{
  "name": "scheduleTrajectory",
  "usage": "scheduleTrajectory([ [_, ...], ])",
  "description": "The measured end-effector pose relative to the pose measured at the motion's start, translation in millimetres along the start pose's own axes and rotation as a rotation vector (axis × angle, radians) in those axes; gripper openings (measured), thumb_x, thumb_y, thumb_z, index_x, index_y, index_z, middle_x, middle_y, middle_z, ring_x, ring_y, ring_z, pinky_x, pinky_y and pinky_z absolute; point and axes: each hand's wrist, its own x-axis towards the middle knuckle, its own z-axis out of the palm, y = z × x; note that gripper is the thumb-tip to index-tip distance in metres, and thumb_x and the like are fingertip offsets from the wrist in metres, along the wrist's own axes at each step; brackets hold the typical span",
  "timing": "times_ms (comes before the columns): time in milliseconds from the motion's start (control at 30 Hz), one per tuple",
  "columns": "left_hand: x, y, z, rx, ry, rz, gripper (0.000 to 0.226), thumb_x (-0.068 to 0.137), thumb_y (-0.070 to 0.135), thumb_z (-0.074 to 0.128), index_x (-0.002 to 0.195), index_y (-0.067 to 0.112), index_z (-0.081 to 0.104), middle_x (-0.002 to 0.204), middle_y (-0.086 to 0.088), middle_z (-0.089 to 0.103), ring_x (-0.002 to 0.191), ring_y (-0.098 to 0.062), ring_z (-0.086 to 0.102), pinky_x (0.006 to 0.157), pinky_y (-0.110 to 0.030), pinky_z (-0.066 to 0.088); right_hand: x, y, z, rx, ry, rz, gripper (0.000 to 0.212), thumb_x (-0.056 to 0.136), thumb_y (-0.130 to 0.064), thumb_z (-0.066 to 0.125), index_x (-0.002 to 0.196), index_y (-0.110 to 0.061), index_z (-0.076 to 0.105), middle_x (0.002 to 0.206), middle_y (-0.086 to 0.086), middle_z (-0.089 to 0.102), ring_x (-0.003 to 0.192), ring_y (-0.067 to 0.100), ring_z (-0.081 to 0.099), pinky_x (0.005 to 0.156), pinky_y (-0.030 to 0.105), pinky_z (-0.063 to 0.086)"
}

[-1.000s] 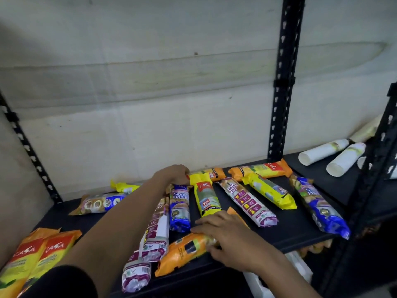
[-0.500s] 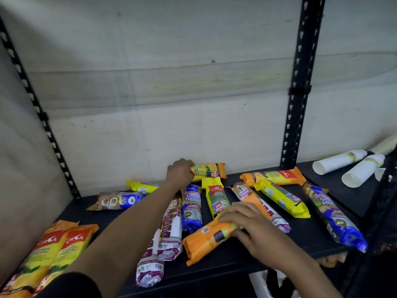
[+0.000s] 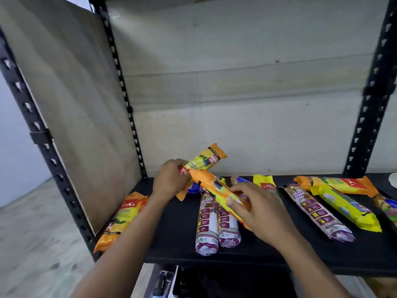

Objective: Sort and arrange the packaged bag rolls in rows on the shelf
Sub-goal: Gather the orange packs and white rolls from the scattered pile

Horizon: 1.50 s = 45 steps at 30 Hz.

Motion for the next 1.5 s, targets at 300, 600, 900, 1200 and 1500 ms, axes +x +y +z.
scheduleTrajectory([
  [300, -110, -83, -95, 0.120, 0.159, -0.424, 0.033, 0.077, 0.054, 0.070, 0.073, 0.020, 0.070, 0.055, 0.005, 0.065, 0.054, -0.014, 0.063, 0.051, -0.032, 0.051, 27, -83, 95, 0.285, -0.061, 0.202, 0.020, 0.090, -0.046, 0.060, 0.102, -0.031, 0.055, 0.103, -0.007, 0.056, 0.091, 0.010, 0.056, 0.071, 0.030, 0.045],
  [600, -141, -104, -92, 0.184, 0.176, -0.415, 0.044, 0.078, 0.057, 0.061, 0.106, 0.025, 0.070, 0.092, 0.003, 0.066, 0.077, -0.017, 0.062, 0.060, -0.031, 0.050, 20, -137, 152, 0.251, -0.151, 0.355, 0.025, 0.093, -0.039, 0.050, 0.112, -0.023, 0.046, 0.112, 0.002, 0.046, 0.093, 0.020, 0.056, 0.068, 0.035, 0.045],
  [900, -148, -113, -77, 0.213, 0.163, -0.481, 0.047, 0.088, 0.054, 0.058, 0.114, 0.016, 0.069, 0.109, -0.008, 0.060, 0.096, -0.030, 0.061, 0.067, -0.033, 0.043, 21, -160, 189, 0.197, -0.213, 0.412, 0.045, 0.093, -0.054, 0.046, 0.129, -0.026, 0.048, 0.127, -0.001, 0.035, 0.118, 0.019, 0.045, 0.073, 0.033, 0.046],
  [1200, -142, -114, -57, 0.379, 0.251, -0.292, 0.046, 0.089, 0.048, 0.062, 0.119, 0.014, 0.069, 0.111, -0.019, 0.064, 0.103, -0.043, 0.052, 0.084, -0.049, 0.049, 26, -137, 165, 0.240, -0.302, 0.327, 0.042, 0.094, -0.047, 0.048, 0.127, -0.024, 0.057, 0.126, -0.001, 0.041, 0.116, 0.020, 0.050, 0.090, 0.042, 0.051],
  [1500, -120, -49, -22, 0.074, 0.194, -0.043, 0.025, 0.088, 0.040, 0.066, 0.105, 0.023, 0.072, 0.106, -0.003, 0.066, 0.100, -0.024, 0.061, 0.080, -0.036, 0.051, 28, -85, 101, 0.318, -0.025, 0.255, 0.011, 0.094, -0.030, 0.056, 0.095, -0.025, 0.066, 0.093, -0.008, 0.064, 0.082, 0.004, 0.059, 0.066, 0.019, 0.045],
])
